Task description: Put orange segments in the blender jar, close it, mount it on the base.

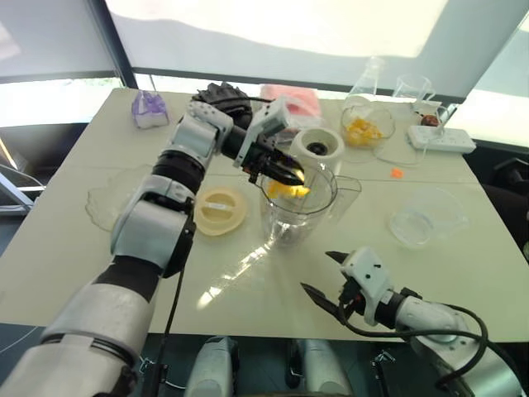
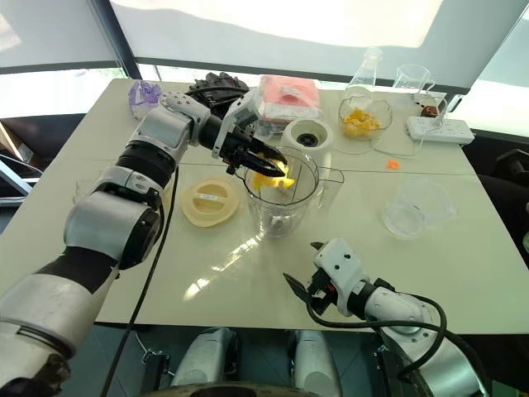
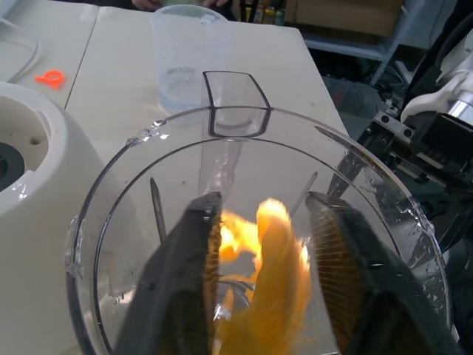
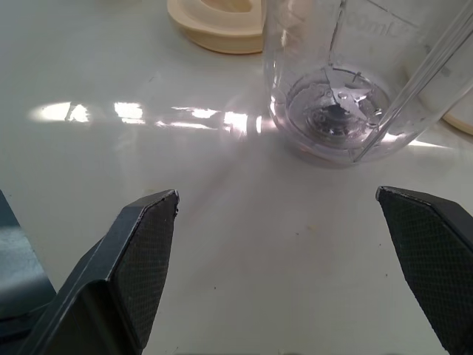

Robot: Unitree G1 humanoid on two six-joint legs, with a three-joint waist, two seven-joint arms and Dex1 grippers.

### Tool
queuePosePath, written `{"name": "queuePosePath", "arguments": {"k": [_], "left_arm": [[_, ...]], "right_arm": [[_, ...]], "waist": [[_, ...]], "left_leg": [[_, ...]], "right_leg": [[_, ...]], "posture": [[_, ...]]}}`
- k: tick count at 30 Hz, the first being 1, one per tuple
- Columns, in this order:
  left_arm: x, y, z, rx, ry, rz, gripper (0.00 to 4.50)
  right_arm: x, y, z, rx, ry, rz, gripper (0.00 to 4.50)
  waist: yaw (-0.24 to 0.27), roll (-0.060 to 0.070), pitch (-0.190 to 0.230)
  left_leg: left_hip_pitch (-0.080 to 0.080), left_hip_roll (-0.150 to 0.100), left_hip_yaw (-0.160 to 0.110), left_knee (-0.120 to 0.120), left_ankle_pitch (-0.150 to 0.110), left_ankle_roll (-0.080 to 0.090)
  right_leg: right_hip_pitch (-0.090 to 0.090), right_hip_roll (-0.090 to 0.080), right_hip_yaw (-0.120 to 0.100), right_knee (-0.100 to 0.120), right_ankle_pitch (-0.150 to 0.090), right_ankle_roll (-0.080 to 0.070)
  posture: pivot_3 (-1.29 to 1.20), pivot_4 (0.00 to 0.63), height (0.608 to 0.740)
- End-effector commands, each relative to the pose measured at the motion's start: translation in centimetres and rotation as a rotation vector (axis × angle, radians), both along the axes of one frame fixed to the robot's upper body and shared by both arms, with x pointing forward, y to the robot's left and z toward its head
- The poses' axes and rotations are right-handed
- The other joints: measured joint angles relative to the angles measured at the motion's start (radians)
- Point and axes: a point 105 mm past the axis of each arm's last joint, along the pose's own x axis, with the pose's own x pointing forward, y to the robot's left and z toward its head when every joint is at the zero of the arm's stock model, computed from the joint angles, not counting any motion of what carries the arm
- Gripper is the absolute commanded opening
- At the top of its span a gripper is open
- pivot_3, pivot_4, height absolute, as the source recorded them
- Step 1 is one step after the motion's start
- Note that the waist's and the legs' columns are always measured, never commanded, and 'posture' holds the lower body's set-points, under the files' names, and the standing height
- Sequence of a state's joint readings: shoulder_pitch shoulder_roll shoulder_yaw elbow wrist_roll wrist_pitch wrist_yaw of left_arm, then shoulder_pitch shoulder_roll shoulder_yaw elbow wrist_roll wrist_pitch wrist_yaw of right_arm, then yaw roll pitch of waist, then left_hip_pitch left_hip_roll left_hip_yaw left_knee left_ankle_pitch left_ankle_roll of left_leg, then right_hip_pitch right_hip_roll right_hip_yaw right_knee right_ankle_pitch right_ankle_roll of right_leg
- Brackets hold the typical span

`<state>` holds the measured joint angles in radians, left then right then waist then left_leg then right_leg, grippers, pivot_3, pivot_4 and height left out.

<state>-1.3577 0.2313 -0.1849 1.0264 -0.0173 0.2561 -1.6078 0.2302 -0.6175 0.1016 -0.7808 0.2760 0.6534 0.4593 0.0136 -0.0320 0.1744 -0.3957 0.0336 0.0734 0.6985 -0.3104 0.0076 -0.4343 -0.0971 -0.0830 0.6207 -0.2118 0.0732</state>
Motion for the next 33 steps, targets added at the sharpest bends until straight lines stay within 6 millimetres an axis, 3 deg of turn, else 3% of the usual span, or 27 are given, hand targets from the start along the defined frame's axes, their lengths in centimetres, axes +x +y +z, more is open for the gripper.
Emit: {"name": "queuePosePath", "arguments": {"k": [1,2,10,13,17,19,24,30,33], "left_arm": [[-0.1,-0.5,1.5,-0.023,-0.063,-0.017,4.00],[-0.1,-0.6,1.7,-0.035,-0.071,-0.011,4.43],[0.4,-0.6,6.5,-0.200,-0.156,0.046,4.43],[0.3,1.1,8.8,-0.296,-0.171,0.080,4.43],[0.2,5.3,10.9,-0.421,-0.152,0.177,4.43],[-0.5,8.1,10.7,-0.441,-0.150,0.229,4.43],[-3.1,12.0,8.8,-0.404,-0.120,0.345,4.43],[-6.3,13.2,6.4,-0.370,-0.053,0.381,4.43],[-8.9,13.3,3.7,-0.335,0.017,0.350,4.43]], "right_arm": [[0.3,-0.1,0.8,-0.003,-0.046,0.002,4.50],[0.3,-0.1,0.8,-0.004,-0.047,0.003,4.50],[1.1,-1.3,1.0,-0.011,-0.086,-0.061,4.50],[2.1,-2.9,1.2,-0.048,-0.151,-0.144,4.50],[3.0,-3.8,2.4,0.009,-0.230,-0.228,4.50],[3.3,-3.8,3.2,0.066,-0.253,-0.243,4.50],[3.6,-3.8,3.7,0.102,-0.260,-0.232,4.50],[4.3,-5.1,3.6,0.073,-0.269,-0.286,4.50],[4.8,-8.2,3.6,0.015,-0.283,-0.472,4.50]], "waist": [[0.000,0.000,0.000],[0.000,0.000,0.000],[0.000,0.000,0.000],[-0.003,0.000,0.000],[-0.009,0.001,0.000],[-0.018,0.004,0.001],[-0.022,0.004,0.001],[-0.018,0.005,0.002],[-0.022,0.006,0.001]], "left_leg": [[0.000,0.000,0.000,0.000,0.000,0.000],[0.000,0.000,0.000,0.000,0.000,0.000],[0.000,0.000,0.000,0.000,0.000,0.000],[0.000,0.000,0.000,0.000,0.000,0.000],[0.001,0.000,0.000,-0.001,0.000,0.000],[0.003,0.001,-0.001,-0.001,0.000,0.000],[0.004,0.001,-0.005,0.000,0.001,-0.002],[0.004,0.000,-0.006,0.001,0.002,-0.003],[0.005,0.000,-0.005,0.000,0.002,-0.003]], "right_leg": [[0.000,0.000,0.000,0.000,0.000,0.000],[0.000,0.000,0.000,0.000,0.000,0.000],[0.000,0.000,0.000,0.000,0.000,0.001],[0.000,0.000,0.000,0.000,0.001,0.002],[0.000,0.000,0.000,0.002,0.001,0.002],[0.000,0.000,0.000,0.005,0.001,0.003],[0.000,0.000,0.002,0.009,0.001,0.003],[0.001,-0.001,0.002,0.008,-0.001,0.000],[0.001,-0.001,0.003,0.008,-0.001,0.000]], "posture": [[0.00,0.150,0.740],[0.00,0.150,0.740],[0.00,0.150,0.740],[0.00,0.150,0.740],[0.00,0.150,0.740],[0.00,0.150,0.740],[0.00,0.150,0.740],[0.00,0.150,0.740],[0.00,0.150,0.740]]}}
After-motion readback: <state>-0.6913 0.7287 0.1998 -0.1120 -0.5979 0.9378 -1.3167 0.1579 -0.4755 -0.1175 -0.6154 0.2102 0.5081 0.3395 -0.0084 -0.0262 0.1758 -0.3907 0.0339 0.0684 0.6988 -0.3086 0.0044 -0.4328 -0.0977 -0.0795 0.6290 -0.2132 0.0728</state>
